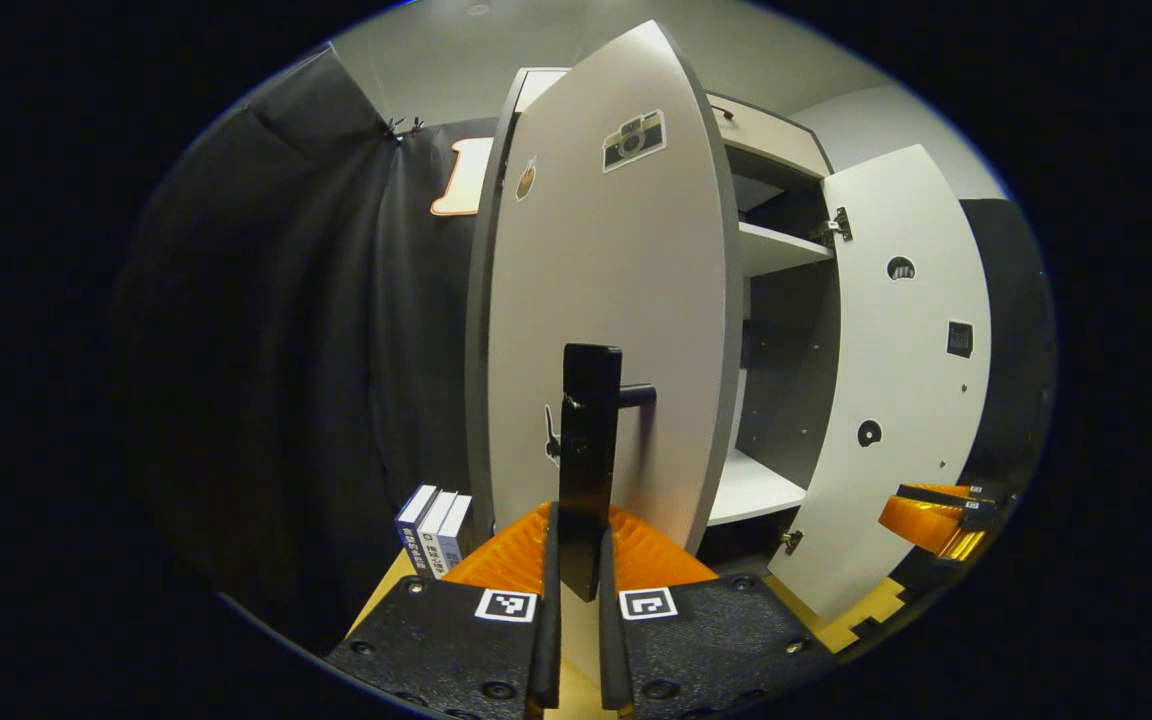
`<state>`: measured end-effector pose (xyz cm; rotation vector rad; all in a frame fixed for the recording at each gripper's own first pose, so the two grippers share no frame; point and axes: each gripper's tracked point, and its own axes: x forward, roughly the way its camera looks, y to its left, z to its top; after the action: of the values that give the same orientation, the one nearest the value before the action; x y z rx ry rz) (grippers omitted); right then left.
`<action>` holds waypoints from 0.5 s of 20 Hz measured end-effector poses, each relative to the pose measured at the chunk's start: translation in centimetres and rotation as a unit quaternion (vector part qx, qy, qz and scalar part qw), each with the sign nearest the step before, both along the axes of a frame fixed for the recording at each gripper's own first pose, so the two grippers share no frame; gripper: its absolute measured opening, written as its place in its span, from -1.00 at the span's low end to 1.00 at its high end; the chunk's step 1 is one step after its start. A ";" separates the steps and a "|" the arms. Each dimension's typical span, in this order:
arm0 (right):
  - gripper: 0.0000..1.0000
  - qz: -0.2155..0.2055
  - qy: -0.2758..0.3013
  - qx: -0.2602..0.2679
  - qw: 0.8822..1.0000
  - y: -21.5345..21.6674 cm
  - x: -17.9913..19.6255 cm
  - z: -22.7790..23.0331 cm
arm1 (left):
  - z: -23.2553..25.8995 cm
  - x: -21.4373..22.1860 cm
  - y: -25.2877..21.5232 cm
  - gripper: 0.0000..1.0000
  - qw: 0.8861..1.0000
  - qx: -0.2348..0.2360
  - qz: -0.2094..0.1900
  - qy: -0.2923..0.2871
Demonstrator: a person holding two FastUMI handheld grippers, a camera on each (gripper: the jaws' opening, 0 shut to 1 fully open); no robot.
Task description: Open the right door of the double-door shoe cabinet with the right hand, and open the left door with the left hand.
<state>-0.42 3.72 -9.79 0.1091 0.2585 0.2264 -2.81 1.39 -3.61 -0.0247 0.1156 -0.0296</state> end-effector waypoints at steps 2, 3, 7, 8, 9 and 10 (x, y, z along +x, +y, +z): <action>-0.41 0.011 0.002 -0.001 1.000 0.9 0.0 -0.2 | 0.0 -0.2 0.6 -0.71 1.000 0.001 0.011 0.000; -0.41 0.016 0.002 -0.002 1.000 1.4 0.1 -0.4 | 0.1 -0.3 1.2 -0.71 1.000 0.004 0.018 0.001; -0.41 0.034 0.009 -0.001 0.999 2.7 0.1 -1.1 | 0.1 -0.7 3.8 -0.84 0.998 0.028 0.061 0.001; -0.41 0.039 0.011 0.001 0.999 3.0 0.1 -1.2 | 0.1 -0.7 4.5 -0.92 0.997 0.030 0.076 -0.001; -0.41 0.044 0.013 0.003 0.999 3.4 0.2 -1.4 | 0.1 -0.7 5.3 -0.96 0.995 0.032 0.092 0.001; -0.41 0.048 0.015 0.003 0.999 3.7 0.3 -1.4 | 0.0 -0.8 6.1 -0.99 0.994 0.033 0.104 0.004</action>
<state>-0.12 7.45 -11.19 0.1063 0.2922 0.3209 -3.58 7.50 -3.58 0.0297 0.1206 0.1820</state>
